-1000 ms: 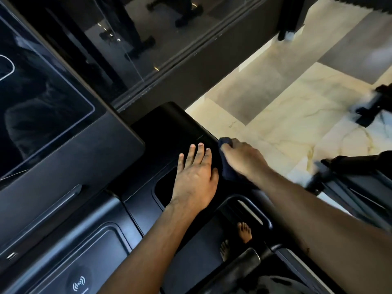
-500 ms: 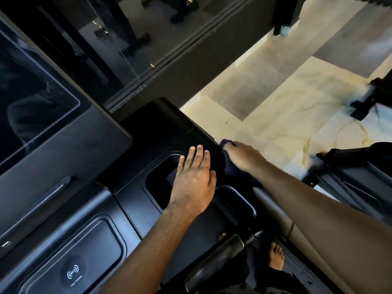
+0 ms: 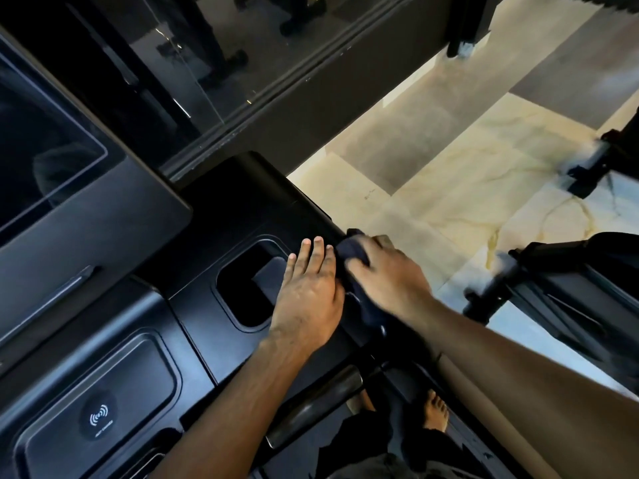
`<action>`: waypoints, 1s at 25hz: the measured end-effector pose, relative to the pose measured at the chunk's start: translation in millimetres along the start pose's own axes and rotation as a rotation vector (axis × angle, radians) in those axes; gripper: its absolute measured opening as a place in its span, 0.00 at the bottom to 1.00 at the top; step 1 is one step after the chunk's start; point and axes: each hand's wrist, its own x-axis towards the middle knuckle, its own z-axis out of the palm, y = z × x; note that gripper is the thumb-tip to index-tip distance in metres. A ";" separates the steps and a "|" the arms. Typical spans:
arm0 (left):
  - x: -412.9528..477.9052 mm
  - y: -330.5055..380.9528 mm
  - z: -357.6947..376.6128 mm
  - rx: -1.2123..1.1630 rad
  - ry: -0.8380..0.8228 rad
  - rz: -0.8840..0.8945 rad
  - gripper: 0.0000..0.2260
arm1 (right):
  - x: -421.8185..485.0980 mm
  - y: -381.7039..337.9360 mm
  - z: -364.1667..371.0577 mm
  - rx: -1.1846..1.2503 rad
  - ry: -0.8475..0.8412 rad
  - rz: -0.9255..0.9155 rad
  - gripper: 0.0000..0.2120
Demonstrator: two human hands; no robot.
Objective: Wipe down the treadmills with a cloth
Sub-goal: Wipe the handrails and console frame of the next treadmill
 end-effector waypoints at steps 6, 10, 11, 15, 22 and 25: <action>-10.7 14.8 7.0 0.025 0.002 0.005 0.26 | -21.0 6.2 -0.9 -0.031 -0.018 -0.005 0.22; -16.9 25.9 13.4 0.027 -0.003 -0.014 0.26 | -3.6 27.4 -15.3 -0.025 -0.154 0.159 0.22; -20.2 28.4 14.5 0.034 -0.010 -0.009 0.26 | -16.0 28.5 -9.8 -0.067 -0.114 0.092 0.21; -20.6 36.4 17.5 0.057 0.020 -0.002 0.26 | -21.5 40.5 -13.5 0.028 -0.080 0.099 0.20; -33.9 49.8 23.4 0.075 0.001 0.013 0.26 | -42.6 50.9 -14.9 -0.006 -0.100 0.051 0.22; -40.9 56.6 26.6 0.071 -0.016 0.009 0.26 | -44.2 55.8 -17.7 -0.079 -0.148 0.115 0.23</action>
